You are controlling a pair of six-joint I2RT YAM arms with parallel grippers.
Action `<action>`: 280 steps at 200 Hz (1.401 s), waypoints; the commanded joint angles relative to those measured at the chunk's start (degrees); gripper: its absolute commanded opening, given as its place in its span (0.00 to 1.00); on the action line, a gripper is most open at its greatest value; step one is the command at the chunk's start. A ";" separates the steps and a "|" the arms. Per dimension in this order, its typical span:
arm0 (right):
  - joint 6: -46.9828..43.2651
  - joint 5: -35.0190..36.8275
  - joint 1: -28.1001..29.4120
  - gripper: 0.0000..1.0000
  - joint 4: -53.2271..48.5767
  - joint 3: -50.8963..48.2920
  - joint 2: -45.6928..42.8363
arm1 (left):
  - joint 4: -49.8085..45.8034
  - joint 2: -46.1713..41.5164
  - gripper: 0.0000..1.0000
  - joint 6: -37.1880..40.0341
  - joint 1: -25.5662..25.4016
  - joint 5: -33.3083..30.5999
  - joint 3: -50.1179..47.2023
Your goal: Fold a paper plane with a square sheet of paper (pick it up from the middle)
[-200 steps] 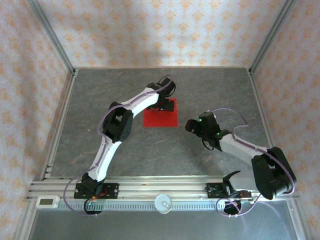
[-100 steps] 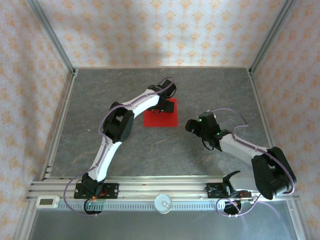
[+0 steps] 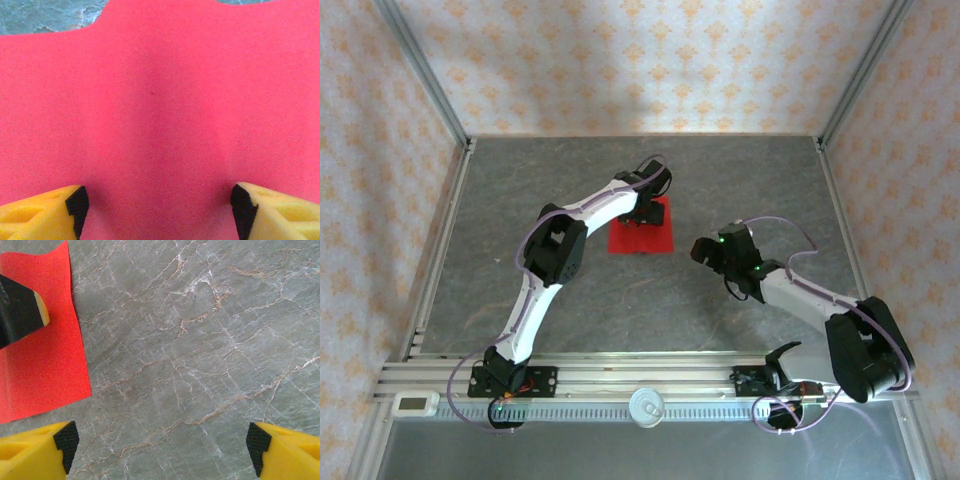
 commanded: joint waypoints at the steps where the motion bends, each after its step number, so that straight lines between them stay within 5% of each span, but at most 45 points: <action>1: 1.07 1.17 -0.25 0.90 -1.58 -0.79 -1.65 | -3.78 0.75 0.71 0.58 -0.63 0.55 -2.60; 66: 6.81 6.11 -0.24 0.89 -2.36 -0.04 -2.25 | 4.12 -6.59 0.46 0.70 -0.90 2.34 -9.66; 117: 4.87 3.54 -0.36 0.90 -0.90 0.73 -2.56 | 13.71 -15.17 0.43 -1.31 -0.82 11.55 -17.55; 204: 7.21 -20.73 -13.23 0.88 8.56 -4.04 -9.65 | 43.15 -27.01 0.43 -17.41 0.10 39.93 -35.77; 280: 10.24 -27.29 -13.53 0.84 16.25 -7.22 -10.50 | 47.19 -26.57 0.42 -18.25 0.59 39.59 -46.06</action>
